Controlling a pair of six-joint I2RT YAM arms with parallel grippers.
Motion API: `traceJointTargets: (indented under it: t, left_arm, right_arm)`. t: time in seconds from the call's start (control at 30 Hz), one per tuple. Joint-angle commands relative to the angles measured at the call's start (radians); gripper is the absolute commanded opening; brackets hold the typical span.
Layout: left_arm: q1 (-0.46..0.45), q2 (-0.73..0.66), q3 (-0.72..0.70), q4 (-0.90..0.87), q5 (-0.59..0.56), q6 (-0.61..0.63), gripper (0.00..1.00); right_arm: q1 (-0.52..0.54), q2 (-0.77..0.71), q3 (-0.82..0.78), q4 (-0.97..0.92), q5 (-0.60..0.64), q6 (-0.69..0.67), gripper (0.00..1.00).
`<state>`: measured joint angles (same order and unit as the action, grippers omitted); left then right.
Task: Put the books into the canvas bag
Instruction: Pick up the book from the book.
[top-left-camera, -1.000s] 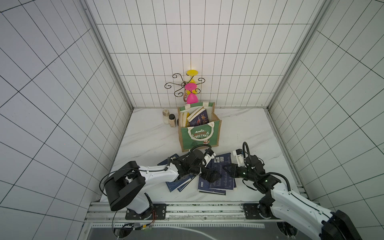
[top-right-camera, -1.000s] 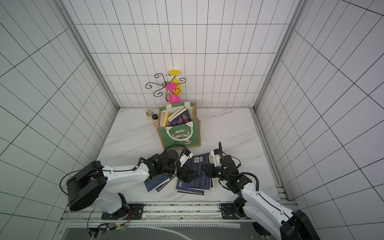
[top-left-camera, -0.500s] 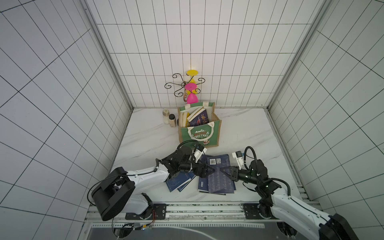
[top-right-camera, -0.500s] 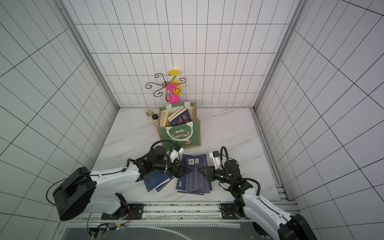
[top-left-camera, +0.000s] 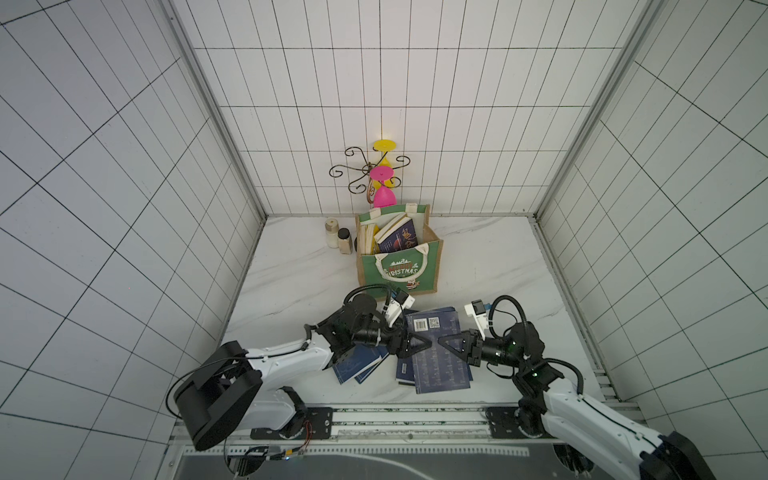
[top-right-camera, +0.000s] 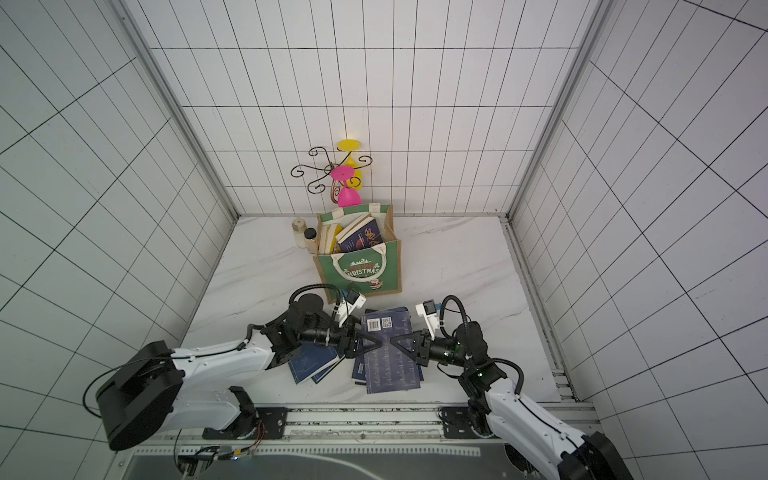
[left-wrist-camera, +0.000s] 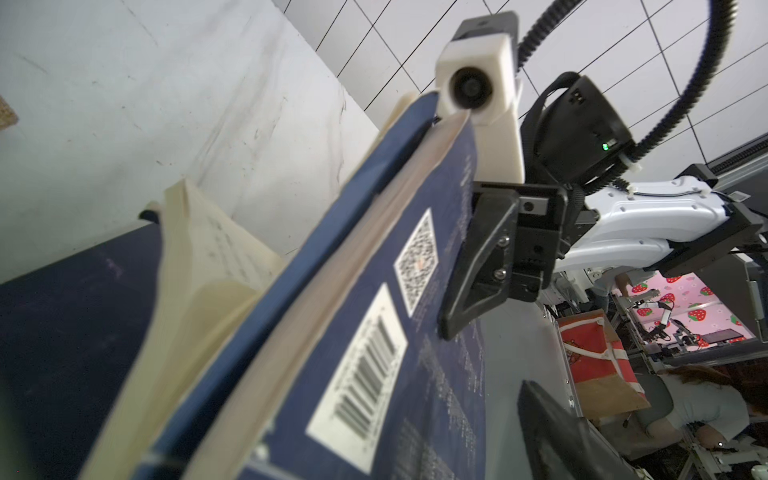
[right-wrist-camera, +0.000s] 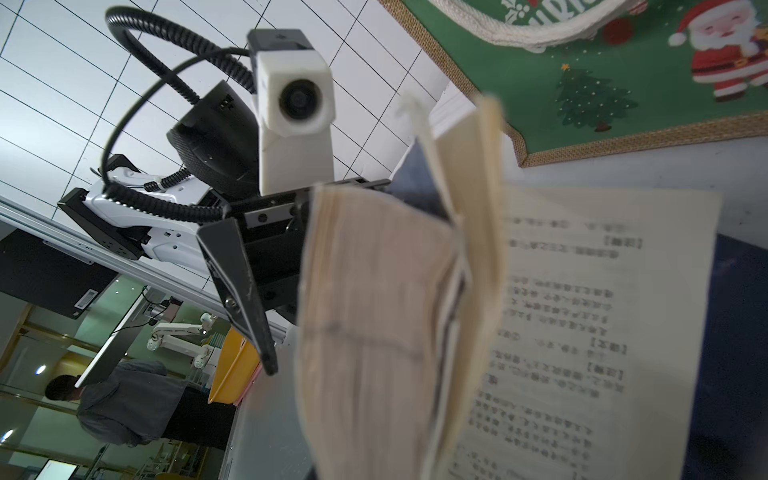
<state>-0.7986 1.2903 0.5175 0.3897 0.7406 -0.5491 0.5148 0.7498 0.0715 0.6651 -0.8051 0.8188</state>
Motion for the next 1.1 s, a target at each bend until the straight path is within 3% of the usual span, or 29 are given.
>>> traceJointTargets:
  t: [0.0, 0.1, 0.23, 0.4, 0.5, 0.63, 0.9, 1.07]
  left_arm:
    - [-0.003, -0.027, 0.026, 0.059, 0.031, -0.01, 0.71]
    - [-0.004, -0.024, 0.039, 0.019, 0.023, 0.006, 0.62]
    - [-0.005, -0.034, 0.043, -0.053, -0.032, 0.036, 0.32]
    - [-0.003, -0.037, 0.055, -0.088, -0.066, 0.047, 0.0]
    - [0.0, -0.05, 0.061, -0.123, -0.083, 0.059, 0.0]
    - [0.002, -0.105, 0.055, -0.161, -0.103, 0.067, 0.0]
    - [0.001, -0.253, 0.056, -0.222, -0.076, 0.074, 0.0]
    - [-0.035, -0.267, 0.086, -0.249, -0.015, 0.067, 0.0]
  right_arm:
    - [-0.006, 0.005, -0.013, 0.081, -0.025, 0.009, 0.0]
    - [-0.006, -0.001, -0.008, 0.069, -0.017, 0.008, 0.0]
    - [-0.006, -0.012, 0.002, -0.017, 0.017, -0.05, 0.01]
    - [-0.006, -0.009, -0.004, -0.049, 0.038, -0.067, 0.3]
    - [-0.007, -0.031, 0.002, -0.141, 0.102, -0.114, 0.64]
    - [-0.009, -0.078, -0.008, -0.218, 0.18, -0.154, 0.84]
    - [-0.009, -0.035, -0.006, -0.132, 0.109, -0.19, 0.9]
    - [-0.008, 0.026, 0.027, 0.029, -0.069, -0.175, 0.9]
